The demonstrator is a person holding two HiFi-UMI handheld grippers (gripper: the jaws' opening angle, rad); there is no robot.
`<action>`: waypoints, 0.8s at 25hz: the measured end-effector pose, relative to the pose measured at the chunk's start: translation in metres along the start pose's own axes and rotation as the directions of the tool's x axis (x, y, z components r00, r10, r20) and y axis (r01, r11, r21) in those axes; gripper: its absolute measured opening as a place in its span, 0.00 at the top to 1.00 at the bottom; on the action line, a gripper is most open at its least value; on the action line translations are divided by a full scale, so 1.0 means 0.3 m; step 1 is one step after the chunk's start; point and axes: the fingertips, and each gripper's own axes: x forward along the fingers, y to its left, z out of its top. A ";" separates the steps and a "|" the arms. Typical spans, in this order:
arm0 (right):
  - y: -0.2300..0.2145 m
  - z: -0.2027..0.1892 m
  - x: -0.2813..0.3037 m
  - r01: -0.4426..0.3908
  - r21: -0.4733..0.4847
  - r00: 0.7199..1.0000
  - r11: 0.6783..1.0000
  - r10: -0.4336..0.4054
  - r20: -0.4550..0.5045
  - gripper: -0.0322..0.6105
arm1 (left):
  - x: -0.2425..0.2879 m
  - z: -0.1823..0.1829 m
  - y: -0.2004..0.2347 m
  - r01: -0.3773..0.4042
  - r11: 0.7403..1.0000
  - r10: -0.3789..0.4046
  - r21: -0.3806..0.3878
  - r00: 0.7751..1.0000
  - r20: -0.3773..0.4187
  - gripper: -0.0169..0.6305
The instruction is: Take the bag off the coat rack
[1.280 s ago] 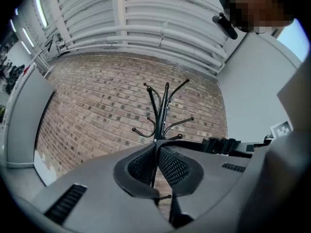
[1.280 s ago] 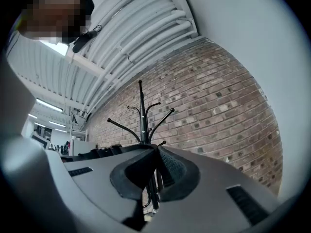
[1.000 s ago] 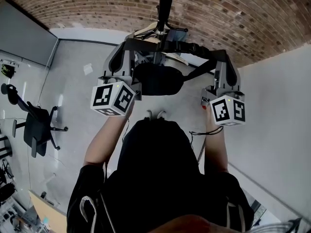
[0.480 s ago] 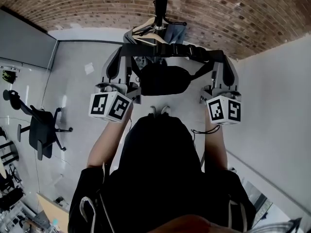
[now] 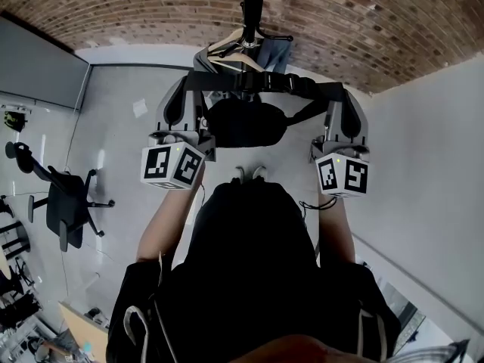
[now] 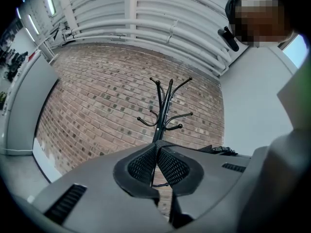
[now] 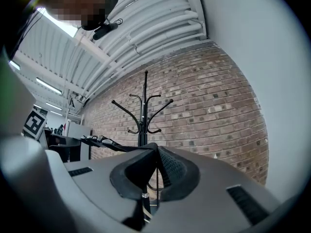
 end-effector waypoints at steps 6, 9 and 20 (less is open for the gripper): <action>0.017 0.009 -0.001 0.017 -0.049 1.000 0.999 -0.016 0.024 0.92 | -0.017 0.000 0.014 -0.003 0.999 0.002 0.033 1.000 0.019 0.94; 0.026 0.010 -0.007 0.023 -0.082 0.999 0.996 -0.020 0.035 0.92 | -0.023 0.015 0.015 -0.011 0.998 0.010 0.058 1.000 0.019 0.94; 0.016 0.014 -0.026 0.041 -0.094 0.999 0.995 -0.038 0.034 0.92 | -0.032 0.010 0.000 -0.015 0.997 0.014 0.076 1.000 0.013 0.94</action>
